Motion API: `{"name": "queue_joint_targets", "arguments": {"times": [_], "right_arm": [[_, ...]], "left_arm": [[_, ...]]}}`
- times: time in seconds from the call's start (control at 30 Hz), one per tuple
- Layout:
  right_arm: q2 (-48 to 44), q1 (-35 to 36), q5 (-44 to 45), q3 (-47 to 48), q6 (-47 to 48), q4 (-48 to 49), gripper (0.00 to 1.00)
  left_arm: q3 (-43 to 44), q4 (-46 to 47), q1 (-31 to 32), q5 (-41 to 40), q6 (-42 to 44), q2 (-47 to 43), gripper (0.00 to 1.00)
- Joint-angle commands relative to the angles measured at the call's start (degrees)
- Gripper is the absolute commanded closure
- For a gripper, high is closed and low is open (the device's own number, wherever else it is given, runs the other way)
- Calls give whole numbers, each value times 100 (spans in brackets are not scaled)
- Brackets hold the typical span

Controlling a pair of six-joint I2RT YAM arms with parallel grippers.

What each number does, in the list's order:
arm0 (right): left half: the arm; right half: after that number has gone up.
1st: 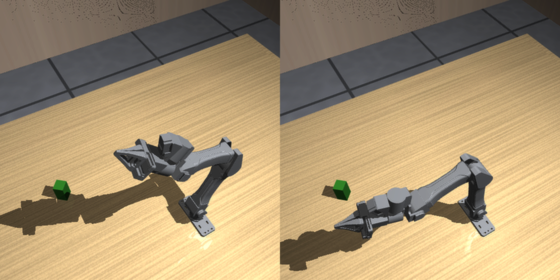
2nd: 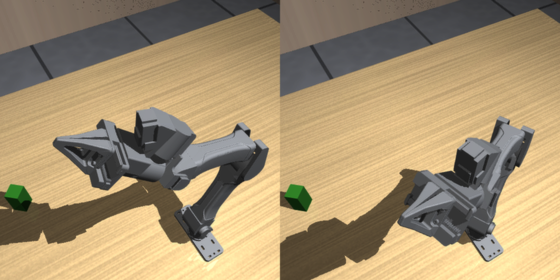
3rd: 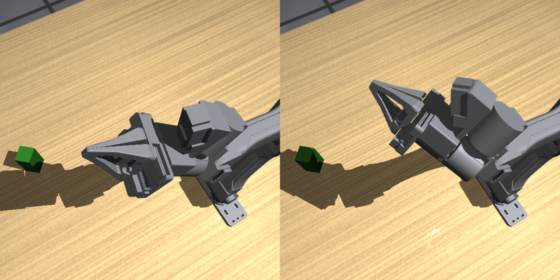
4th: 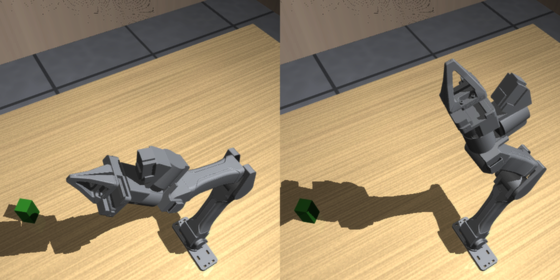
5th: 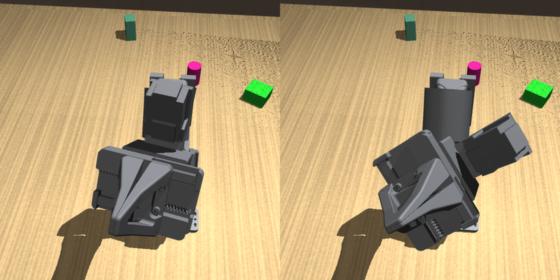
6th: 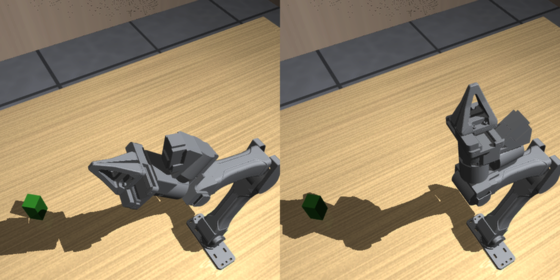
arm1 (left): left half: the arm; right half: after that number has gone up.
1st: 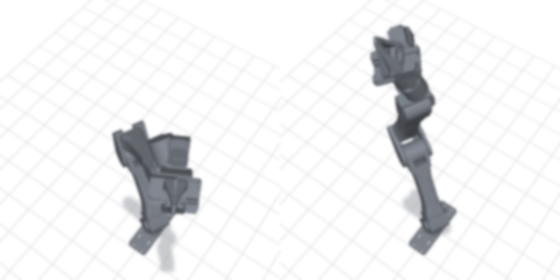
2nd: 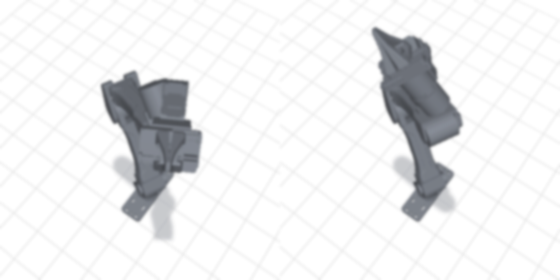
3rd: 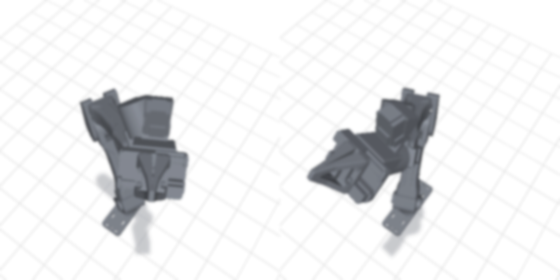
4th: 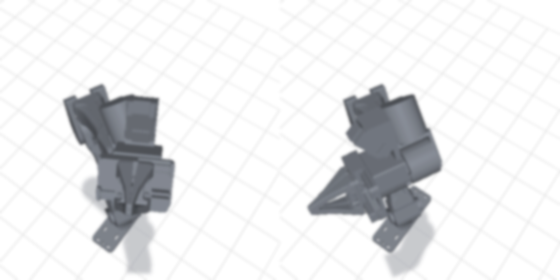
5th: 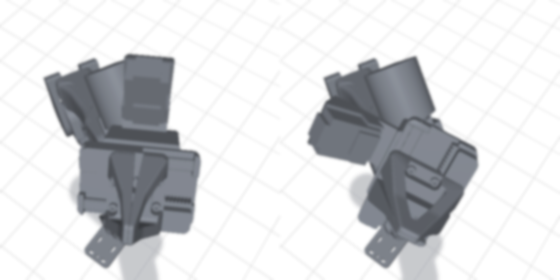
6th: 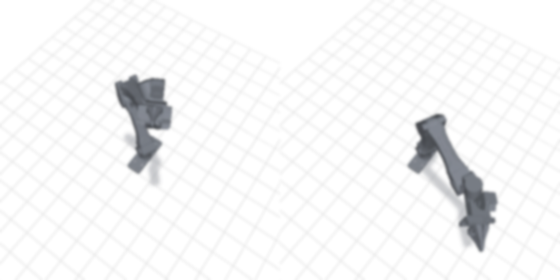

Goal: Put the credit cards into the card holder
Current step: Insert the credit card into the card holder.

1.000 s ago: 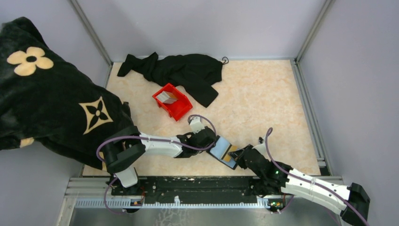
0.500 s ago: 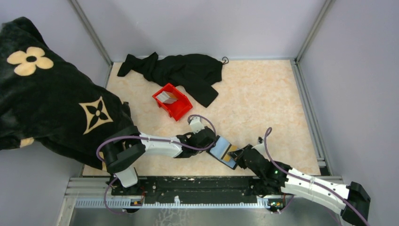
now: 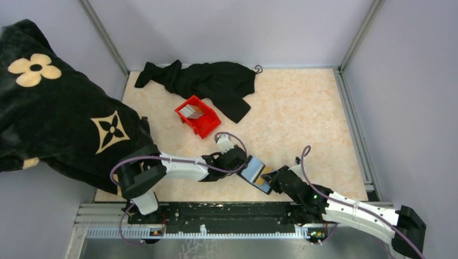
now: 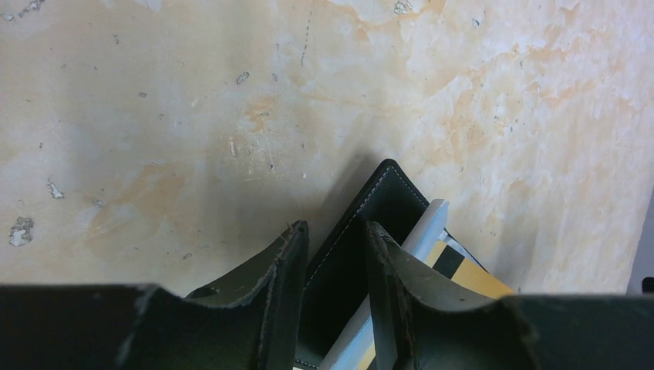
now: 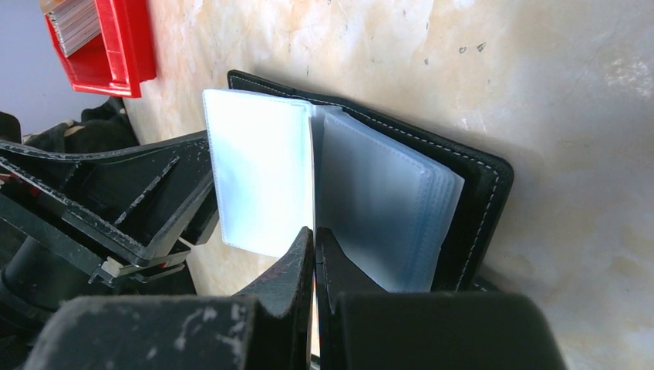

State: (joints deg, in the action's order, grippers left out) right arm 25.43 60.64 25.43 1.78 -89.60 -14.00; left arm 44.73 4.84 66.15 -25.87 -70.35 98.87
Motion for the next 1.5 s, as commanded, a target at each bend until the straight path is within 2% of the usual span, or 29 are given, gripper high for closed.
{"name": "queue_joint_targets", "arguments": {"times": [0.0,0.67,1.47], "right_arm": [[345,77,29,-447,69,405,100],[1377,71,40,-380,186,1105,100],[1738,71,361,-119,30,320,100]], "left_arm": [[-594,-1660,37,632,10,509,56],[-661,-1637,18,690,11,501,55],[-899,-1458,-83,835,65,464,54]]}}
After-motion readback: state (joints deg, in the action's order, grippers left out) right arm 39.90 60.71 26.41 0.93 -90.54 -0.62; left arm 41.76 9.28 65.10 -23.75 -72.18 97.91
